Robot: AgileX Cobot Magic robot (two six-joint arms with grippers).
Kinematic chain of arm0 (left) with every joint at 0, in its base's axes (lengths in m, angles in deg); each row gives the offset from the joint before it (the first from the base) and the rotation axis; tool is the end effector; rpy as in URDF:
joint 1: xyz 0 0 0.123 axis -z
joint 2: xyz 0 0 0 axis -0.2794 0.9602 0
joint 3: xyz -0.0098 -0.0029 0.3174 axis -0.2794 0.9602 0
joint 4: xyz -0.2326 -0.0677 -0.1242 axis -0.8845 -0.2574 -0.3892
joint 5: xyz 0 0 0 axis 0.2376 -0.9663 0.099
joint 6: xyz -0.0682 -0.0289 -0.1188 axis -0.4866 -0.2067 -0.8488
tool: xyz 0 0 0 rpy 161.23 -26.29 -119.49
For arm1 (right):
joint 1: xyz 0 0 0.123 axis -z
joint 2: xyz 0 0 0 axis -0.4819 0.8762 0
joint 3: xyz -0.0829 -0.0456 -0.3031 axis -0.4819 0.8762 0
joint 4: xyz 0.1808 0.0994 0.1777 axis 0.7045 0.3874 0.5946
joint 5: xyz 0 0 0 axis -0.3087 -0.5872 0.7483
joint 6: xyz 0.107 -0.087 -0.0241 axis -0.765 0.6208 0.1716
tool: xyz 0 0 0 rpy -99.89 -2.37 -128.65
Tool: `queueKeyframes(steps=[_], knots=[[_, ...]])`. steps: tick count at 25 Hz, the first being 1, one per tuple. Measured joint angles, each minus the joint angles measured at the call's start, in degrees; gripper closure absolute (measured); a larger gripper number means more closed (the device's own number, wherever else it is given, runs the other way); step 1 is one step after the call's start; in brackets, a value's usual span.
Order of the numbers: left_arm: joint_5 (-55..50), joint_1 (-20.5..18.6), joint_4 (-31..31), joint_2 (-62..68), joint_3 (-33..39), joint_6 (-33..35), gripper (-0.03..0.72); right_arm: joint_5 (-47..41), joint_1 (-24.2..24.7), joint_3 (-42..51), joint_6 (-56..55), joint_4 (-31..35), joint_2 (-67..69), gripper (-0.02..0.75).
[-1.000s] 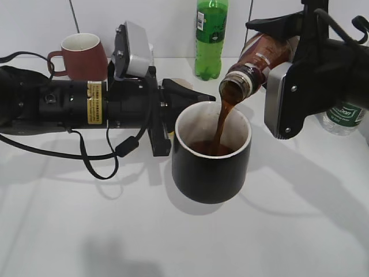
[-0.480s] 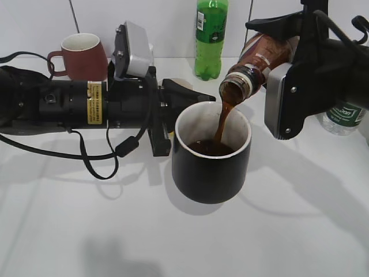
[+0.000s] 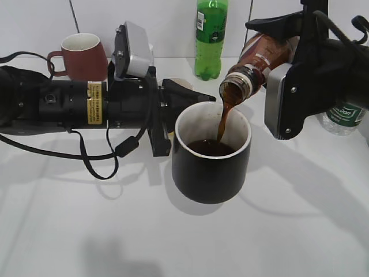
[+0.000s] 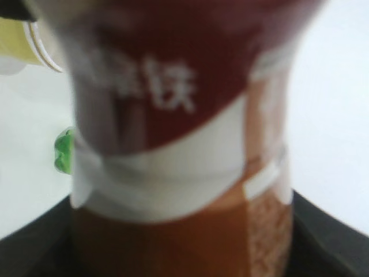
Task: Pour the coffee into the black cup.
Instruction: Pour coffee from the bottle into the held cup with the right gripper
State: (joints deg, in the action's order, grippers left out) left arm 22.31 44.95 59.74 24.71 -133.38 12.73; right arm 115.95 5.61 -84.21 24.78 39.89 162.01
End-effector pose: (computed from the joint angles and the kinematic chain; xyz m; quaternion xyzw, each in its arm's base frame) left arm 0.3026 -0.2892 0.2022 0.5270 0.5539 -0.3861 0.5162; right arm 0.3025 0.1737 0.2586 -0.6781 0.3214 -0.2732 0.6019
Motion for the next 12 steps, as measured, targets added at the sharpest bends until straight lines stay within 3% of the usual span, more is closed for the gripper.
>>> queueKeyframes(steps=[12], knots=[[0.0,0.0,0.1,0.0,0.0,0.0,0.643,0.0,0.0,0.0,0.5,0.0,0.0,0.211]])
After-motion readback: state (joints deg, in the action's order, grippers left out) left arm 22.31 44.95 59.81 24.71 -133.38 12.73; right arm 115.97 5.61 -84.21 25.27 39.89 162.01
